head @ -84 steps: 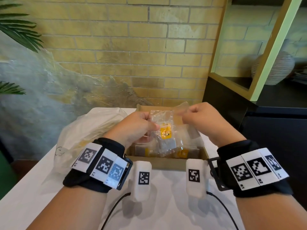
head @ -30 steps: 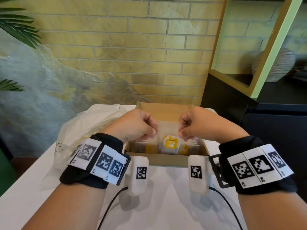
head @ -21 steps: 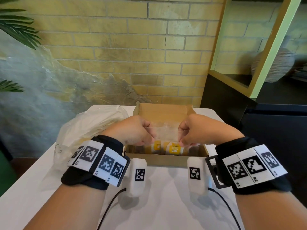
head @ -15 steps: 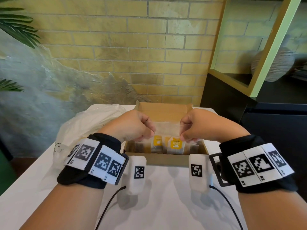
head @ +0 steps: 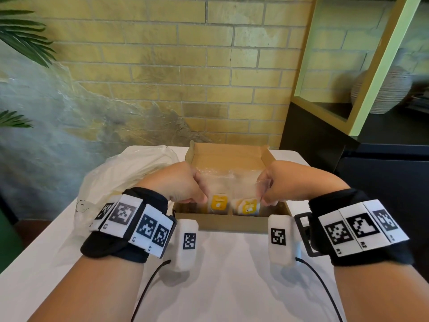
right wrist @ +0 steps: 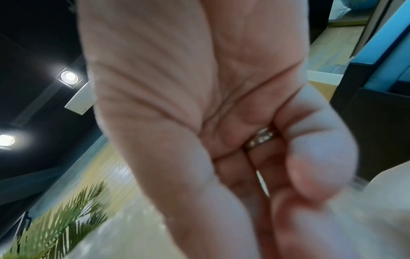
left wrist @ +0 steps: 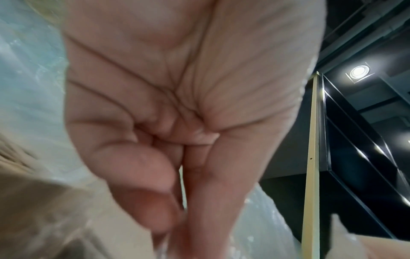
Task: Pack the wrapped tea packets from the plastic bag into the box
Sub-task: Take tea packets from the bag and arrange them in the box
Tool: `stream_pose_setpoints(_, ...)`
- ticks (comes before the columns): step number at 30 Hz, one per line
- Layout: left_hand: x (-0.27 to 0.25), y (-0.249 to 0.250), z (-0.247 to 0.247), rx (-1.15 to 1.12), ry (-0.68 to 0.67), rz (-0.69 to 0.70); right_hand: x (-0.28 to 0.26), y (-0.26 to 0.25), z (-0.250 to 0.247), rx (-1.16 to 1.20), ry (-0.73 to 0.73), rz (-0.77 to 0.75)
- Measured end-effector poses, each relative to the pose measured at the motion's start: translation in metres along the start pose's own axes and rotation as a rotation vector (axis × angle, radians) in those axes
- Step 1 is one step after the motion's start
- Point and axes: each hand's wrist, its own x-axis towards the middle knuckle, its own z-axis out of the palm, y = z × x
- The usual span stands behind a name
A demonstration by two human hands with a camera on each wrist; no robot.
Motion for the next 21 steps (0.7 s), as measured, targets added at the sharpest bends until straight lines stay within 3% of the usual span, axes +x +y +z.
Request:
stream_pose_setpoints(7, -0.004, 0.006, -0.009, -0.255, 0.232, 0.237, -0.003, 0.002, -0.008, 0.25, 0.326, -0.151)
stream_pose_setpoints(11, -0.005, 0.007, -0.01, -0.212, 0.291, 0.318, -0.004, -0.001, -0.011, 0.318, 0.433, -0.204)
stream_pose_setpoints(16, -0.007, 0.01, -0.003, 0.068, 0.197, 0.295, 0.004, -0.007, -0.003, 0.032, 0.353, -0.206)
stream_pose_setpoints(21, -0.009, 0.011, 0.005, 0.252, 0.054, 0.232, 0.006, -0.009, 0.007, -0.118, 0.126, -0.163)
